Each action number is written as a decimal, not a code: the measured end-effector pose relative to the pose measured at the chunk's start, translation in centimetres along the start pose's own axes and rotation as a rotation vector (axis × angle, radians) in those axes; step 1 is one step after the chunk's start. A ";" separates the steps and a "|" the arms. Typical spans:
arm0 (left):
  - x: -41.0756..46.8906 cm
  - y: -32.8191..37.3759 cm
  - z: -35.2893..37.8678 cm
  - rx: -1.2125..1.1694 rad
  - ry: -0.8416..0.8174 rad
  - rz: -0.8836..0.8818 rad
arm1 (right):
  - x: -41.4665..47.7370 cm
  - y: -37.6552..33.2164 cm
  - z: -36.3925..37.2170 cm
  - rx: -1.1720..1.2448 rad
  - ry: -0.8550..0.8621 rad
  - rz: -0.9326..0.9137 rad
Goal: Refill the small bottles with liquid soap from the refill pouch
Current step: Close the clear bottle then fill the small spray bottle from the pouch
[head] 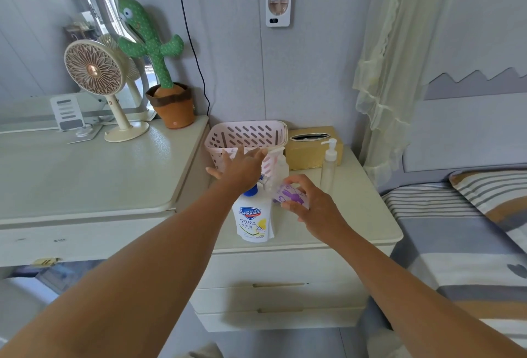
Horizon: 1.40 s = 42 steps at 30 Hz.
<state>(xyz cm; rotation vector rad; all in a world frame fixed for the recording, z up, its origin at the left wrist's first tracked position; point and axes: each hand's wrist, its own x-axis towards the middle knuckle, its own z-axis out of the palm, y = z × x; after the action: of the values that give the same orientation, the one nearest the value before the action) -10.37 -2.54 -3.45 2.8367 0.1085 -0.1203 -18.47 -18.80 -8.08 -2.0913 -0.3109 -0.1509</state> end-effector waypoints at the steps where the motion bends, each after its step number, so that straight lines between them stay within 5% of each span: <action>1: 0.0 -0.2 0.2 -0.003 -0.003 0.003 | 0.0 0.2 0.1 -0.006 -0.003 0.003; 42: 0.5 -0.2 -0.6 -0.023 0.003 -0.006 | 0.6 0.0 0.5 0.073 0.008 -0.014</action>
<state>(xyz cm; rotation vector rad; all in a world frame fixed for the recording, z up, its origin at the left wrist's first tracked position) -9.81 -2.16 -2.99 2.8142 0.1177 -0.1149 -17.85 -18.25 -8.24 -2.0167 -0.3219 -0.1538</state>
